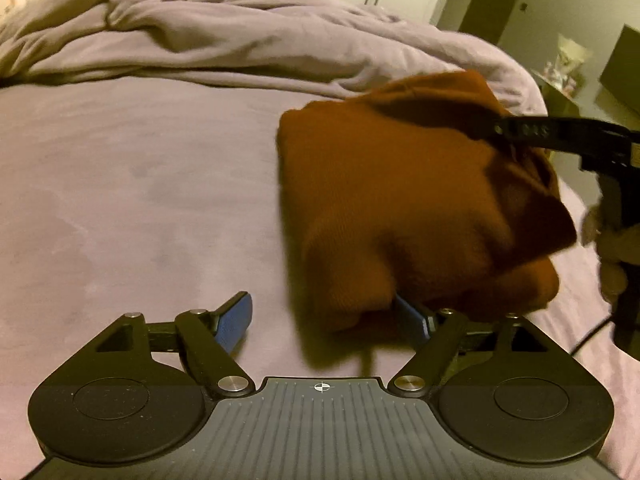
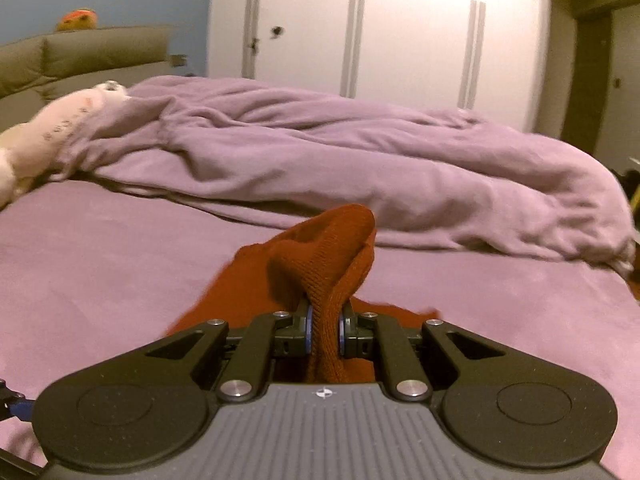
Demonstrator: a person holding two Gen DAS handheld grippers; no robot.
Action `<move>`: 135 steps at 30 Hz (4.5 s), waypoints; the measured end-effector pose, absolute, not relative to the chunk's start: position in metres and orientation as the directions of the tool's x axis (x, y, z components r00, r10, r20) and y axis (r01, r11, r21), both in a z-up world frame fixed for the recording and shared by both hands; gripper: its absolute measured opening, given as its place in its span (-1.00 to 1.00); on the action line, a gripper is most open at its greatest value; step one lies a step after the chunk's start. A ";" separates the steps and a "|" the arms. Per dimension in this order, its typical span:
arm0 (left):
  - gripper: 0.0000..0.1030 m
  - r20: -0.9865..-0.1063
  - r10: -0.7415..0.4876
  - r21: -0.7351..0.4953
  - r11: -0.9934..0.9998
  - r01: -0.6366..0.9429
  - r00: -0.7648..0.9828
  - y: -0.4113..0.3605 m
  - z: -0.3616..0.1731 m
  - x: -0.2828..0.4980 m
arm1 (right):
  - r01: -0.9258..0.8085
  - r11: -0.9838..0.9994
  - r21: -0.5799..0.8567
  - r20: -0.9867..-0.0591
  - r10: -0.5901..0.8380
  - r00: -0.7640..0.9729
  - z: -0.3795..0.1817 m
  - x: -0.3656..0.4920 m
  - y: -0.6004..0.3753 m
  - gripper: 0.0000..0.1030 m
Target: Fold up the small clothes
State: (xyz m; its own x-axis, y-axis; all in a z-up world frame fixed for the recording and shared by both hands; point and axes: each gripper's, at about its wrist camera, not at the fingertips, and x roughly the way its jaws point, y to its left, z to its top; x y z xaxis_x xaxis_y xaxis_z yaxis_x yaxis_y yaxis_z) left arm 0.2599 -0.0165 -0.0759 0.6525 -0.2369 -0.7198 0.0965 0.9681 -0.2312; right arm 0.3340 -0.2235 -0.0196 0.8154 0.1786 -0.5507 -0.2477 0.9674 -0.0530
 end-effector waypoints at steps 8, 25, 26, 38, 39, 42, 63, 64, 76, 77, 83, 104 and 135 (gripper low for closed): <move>0.70 -0.743 -0.216 -0.247 0.968 0.041 0.633 -0.032 -0.091 0.276 | -0.097 0.995 -0.037 -0.650 0.050 0.758 -0.083 0.347 -0.287 -0.80; 0.55 -0.739 -0.222 -0.270 0.962 0.022 0.636 -0.035 -0.083 0.272 | -0.113 0.932 0.344 -0.659 0.326 0.678 -0.081 0.304 -0.335 -0.19; 0.54 -0.740 -0.222 -0.272 0.962 0.020 0.635 -0.035 -0.083 0.272 | -0.106 0.933 0.343 -0.666 0.321 0.674 -0.082 0.304 -0.336 -0.19; 0.61 -0.763 -0.199 -0.242 0.970 0.013 0.615 -0.042 -0.085 0.277 | -0.143 0.990 -0.014 -0.606 0.105 0.789 -0.059 0.296 -0.299 -0.75; 0.63 -0.764 -0.195 -0.233 0.972 0.018 0.614 -0.043 -0.086 0.277 | -0.136 0.990 -0.047 -0.605 0.080 0.792 -0.061 0.297 -0.298 -0.78; 0.63 -0.771 -0.185 -0.206 0.978 0.037 0.610 -0.046 -0.085 0.274 | -0.082 0.967 -0.242 -0.632 -0.093 0.769 -0.089 0.305 -0.292 -0.91; 0.62 -0.723 -0.139 -0.227 0.973 -0.042 0.677 0.011 -0.041 0.271 | -0.376 0.919 -0.120 -0.554 0.252 0.793 -0.109 0.268 -0.206 -0.91; 0.62 -0.723 -0.149 -0.232 0.972 -0.033 0.675 0.006 -0.043 0.274 | -0.381 0.920 -0.096 -0.562 0.265 0.783 -0.104 0.269 -0.209 -0.91; 0.66 -0.690 -0.201 -0.206 0.975 0.077 0.696 -0.055 -0.060 0.301 | -0.267 0.959 -0.099 -0.583 0.161 0.796 -0.095 0.257 -0.277 -0.88; 0.67 -0.690 -0.202 -0.207 0.975 0.078 0.695 -0.056 -0.063 0.300 | -0.276 0.954 -0.115 -0.577 0.162 0.800 -0.099 0.256 -0.278 -0.89; 0.79 -0.687 -0.194 -0.197 0.977 0.078 0.700 -0.059 -0.075 0.300 | -0.282 0.957 -0.070 -0.566 0.194 0.801 -0.109 0.257 -0.290 -0.90; 0.77 -0.711 -0.129 -0.167 0.986 0.013 0.691 -0.026 -0.075 0.256 | -0.032 0.911 0.410 -0.585 0.291 0.757 -0.081 0.226 -0.352 -0.02; 0.84 -0.737 -0.125 -0.176 0.984 -0.009 0.664 -0.039 -0.091 0.267 | 0.086 0.860 0.504 -0.637 0.302 0.710 -0.103 0.244 -0.347 -0.74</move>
